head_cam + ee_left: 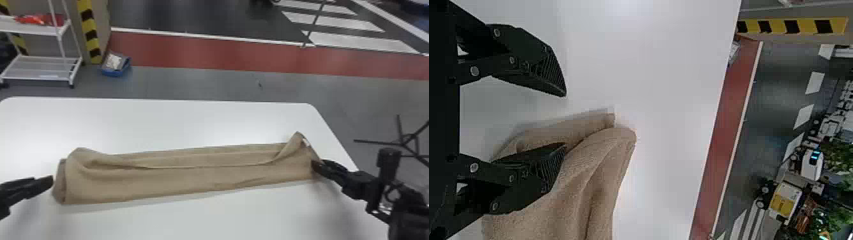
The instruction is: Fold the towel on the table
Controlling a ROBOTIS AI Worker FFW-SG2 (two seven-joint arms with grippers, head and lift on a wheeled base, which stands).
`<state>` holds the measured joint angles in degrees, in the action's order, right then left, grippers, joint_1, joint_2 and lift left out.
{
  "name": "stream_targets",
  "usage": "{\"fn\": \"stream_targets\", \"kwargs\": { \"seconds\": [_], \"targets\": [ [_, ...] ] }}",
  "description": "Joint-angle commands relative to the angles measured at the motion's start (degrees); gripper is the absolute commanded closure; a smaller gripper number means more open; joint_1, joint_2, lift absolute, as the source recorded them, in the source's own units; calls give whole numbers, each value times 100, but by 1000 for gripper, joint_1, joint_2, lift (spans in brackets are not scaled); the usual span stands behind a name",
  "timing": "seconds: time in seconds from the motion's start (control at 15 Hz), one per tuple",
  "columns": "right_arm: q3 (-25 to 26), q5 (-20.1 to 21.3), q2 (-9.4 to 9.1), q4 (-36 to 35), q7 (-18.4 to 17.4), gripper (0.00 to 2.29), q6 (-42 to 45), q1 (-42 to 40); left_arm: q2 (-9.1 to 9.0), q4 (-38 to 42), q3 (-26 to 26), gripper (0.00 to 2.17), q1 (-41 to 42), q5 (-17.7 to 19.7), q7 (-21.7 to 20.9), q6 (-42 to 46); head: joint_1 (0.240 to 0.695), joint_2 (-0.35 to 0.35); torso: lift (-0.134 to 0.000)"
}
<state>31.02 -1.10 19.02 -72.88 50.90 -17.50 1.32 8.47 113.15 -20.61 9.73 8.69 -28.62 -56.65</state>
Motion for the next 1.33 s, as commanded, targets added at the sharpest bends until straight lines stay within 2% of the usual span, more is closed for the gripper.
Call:
{"fn": "stream_targets", "kwargs": {
  "seconds": [0.0,0.13,0.33,0.47,0.6,0.87,1.0,1.27],
  "targets": [
    [53,-49,5,-6,-1,6,31,0,-3,-179,-242,22,-24,186,-3,659,695,-191,-108],
    [89,-119,-4,-6,-10,46,31,61,23,-777,-181,29,-384,177,-153,1433,695,-162,-108],
    [27,-110,-47,-6,-45,56,-39,123,155,-1832,215,215,-1237,142,-583,1521,695,-160,-108],
    [1,-66,-144,-24,-45,56,-39,149,296,-2324,690,238,-1668,-60,-575,1538,695,-169,-108],
    [-70,-49,-197,-94,-45,56,-57,176,287,-2746,988,269,-1984,-447,-539,1521,695,-175,-108],
    [-140,-84,-188,-94,-45,56,-39,316,357,-2948,997,272,-1984,-728,-548,1503,695,-164,-108],
    [-114,-93,-170,-94,-45,56,-21,325,427,-2983,997,279,-1984,-728,-548,1450,695,-156,-108],
    [-157,-93,-197,-77,-54,60,-21,325,419,-3001,1024,333,-1984,-684,-601,1450,695,-149,-108]
  ]
}}
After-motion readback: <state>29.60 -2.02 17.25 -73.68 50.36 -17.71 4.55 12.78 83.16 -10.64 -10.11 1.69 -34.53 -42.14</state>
